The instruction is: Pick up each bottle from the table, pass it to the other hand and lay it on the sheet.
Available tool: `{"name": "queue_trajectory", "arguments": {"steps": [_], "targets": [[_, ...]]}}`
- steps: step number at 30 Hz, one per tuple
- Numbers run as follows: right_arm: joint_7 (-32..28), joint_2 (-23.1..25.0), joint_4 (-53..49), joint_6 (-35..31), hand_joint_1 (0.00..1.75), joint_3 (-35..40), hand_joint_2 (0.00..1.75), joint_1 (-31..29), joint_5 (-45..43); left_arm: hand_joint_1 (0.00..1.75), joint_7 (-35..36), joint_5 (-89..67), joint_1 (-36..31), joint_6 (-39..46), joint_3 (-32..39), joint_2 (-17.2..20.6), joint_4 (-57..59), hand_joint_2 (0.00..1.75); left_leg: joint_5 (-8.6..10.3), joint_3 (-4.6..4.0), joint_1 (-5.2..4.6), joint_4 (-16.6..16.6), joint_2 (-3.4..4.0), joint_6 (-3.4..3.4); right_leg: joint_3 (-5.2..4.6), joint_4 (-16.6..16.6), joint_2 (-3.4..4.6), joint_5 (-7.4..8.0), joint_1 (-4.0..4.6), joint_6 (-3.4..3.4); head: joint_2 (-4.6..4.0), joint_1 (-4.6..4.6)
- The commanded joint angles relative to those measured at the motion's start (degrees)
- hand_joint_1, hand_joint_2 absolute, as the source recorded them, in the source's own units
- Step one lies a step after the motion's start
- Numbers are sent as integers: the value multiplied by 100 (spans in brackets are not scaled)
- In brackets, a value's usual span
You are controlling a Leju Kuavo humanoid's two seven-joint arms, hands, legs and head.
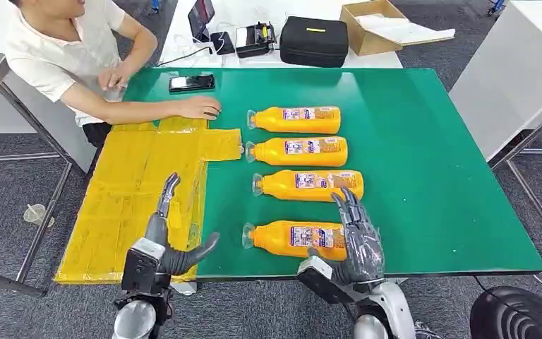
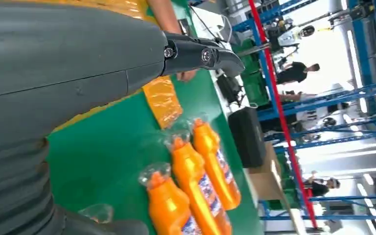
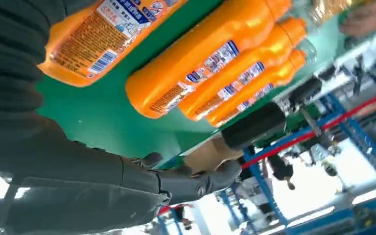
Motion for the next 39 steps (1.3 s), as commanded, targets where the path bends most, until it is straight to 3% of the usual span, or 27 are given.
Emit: {"name": "queue_trajectory", "arguments": {"steps": [1,5,12,20,25,26,28,29,31,39], "targets": [[219,-1394,1193,261,0,730,175,-525,127,0,-9,150,-452,-95,-52,-175,609,175,-8,31,5,-4,-1,5,41,-15,-10,-7,10,-18,0,4],[393,-1775,1217,307,0,963,175,-404,-39,0,-8,148,-336,-98,-81,-175,577,175,-10,28,4,-1,-1,4,35,-9,-10,-10,8,-17,0,0],[487,-1844,1313,528,0,1096,175,-475,-321,0,-3,101,-237,-152,-135,-175,488,175,-14,27,3,2,5,3,32,-6,-5,-11,8,-18,0,0],[465,-1578,2214,591,0,1212,175,-997,-412,0,0,89,-268,-169,-151,-174,544,175,-9,25,2,-4,21,1,25,-9,12,-2,6,-17,0,-2],[465,-1578,2214,591,0,1212,175,-997,-412,0,0,89,-268,-169,-151,-174,544,175,-5,14,4,-2,7,2,17,-7,0,-3,7,-12,0,-2],[465,-1578,2214,591,0,1212,175,-997,-412,0,0,89,-268,-169,-151,-174,544,175,-23,45,7,4,18,4,50,-7,3,-17,14,-29,0,-2],[465,-1578,2214,591,0,1212,175,-997,-412,0,0,89,-268,-169,-151,-174,544,175,-6,17,3,-2,7,2,20,-7,1,-4,6,-11,0,0],[465,-1578,2214,591,0,1212,175,-997,-412,0,0,89,-268,-169,-151,-174,544,175,-26,51,6,5,20,4,54,-7,6,-19,13,-29,0,-2],[465,-1578,2214,591,0,1212,175,-997,-412,0,0,89,-268,-169,-151,-174,544,175,-4,14,3,-2,5,2,17,-6,-2,-3,6,-11,0,0],[465,-1578,2214,591,0,1212,175,-997,-412,0,0,89,-268,-169,-151,-174,544,175,-6,23,3,-2,6,2,26,-6,-3,-5,7,-14,0,0]]}}
